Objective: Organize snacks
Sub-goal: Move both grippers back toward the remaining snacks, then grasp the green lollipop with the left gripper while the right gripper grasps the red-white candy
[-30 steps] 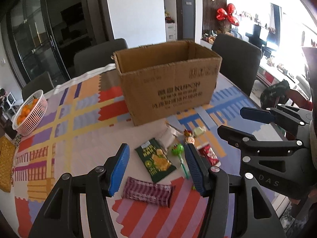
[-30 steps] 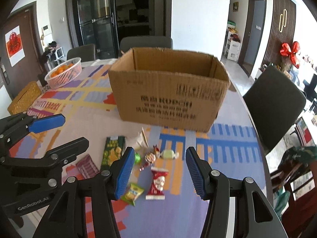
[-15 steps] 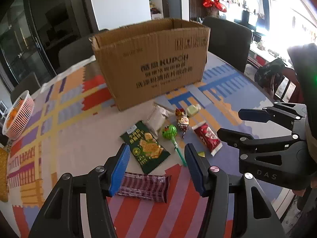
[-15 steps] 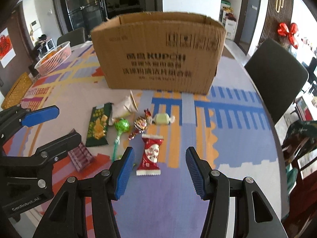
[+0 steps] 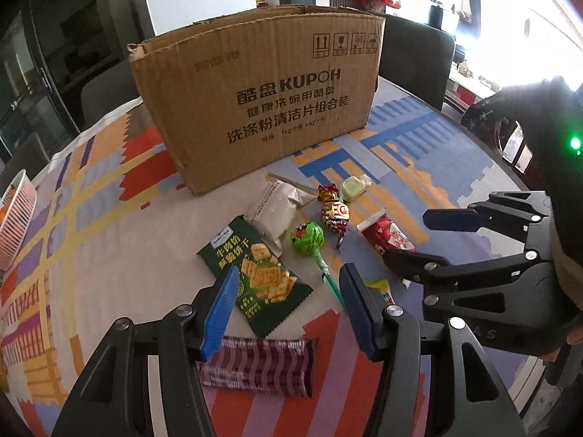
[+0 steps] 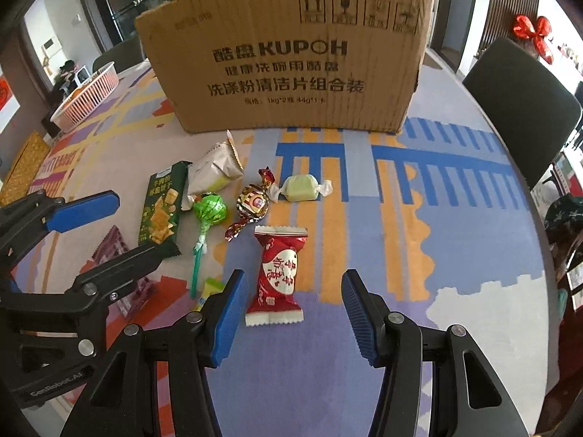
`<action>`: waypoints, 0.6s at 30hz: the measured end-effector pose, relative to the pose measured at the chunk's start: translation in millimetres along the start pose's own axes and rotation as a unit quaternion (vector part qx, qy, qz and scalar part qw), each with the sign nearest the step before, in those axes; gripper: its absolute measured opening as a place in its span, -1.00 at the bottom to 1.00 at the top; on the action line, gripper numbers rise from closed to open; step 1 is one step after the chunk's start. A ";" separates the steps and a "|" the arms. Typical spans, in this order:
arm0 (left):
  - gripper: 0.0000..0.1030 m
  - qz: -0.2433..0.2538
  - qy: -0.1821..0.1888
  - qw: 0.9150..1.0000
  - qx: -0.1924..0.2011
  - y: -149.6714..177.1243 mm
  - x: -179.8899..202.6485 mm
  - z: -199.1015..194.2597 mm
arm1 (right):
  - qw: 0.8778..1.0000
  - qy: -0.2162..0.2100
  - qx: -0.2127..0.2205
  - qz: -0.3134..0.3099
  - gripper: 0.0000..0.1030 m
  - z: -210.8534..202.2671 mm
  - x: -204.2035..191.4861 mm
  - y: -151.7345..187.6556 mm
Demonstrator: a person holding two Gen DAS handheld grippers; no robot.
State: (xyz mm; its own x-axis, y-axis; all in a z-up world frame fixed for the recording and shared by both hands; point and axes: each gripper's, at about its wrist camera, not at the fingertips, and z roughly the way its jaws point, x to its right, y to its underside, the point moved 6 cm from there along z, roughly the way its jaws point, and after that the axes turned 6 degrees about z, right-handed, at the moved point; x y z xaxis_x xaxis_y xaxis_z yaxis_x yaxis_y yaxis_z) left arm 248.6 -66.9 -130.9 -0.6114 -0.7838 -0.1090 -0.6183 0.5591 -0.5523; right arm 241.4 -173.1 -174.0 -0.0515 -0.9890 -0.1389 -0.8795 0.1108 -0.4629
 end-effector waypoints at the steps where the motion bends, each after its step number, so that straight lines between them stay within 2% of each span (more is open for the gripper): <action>1: 0.09 0.000 0.002 1.000 -0.002 -1.1 -0.8 2.4 | 1.000 -0.001 -0.003 0.001 0.05 3.3 0.1 -0.5; 6: 0.00 -0.012 0.025 1.000 -0.013 -5.7 -3.0 15.8 | 1.000 -0.005 -0.006 0.009 0.03 13.1 1.3 -4.0; 10: -0.13 -0.026 0.037 0.999 -0.017 -9.4 -2.4 25.7 | 1.000 -0.015 -0.010 0.013 -0.10 18.0 1.8 -5.9; 18: -0.26 -0.049 0.050 0.997 -0.027 -15.5 -2.2 46.4 | 0.999 -0.019 0.001 0.026 -0.35 19.8 9.7 -14.2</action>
State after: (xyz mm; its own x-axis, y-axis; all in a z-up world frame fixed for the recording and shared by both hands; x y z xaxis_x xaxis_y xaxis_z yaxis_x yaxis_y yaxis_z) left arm 282.4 -86.4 -160.4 -0.5909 -0.8063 0.0272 -0.7019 0.4971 -0.5102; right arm 262.8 -182.2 -186.1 -0.0789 -0.9775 -0.1957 -0.8748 0.1620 -0.4566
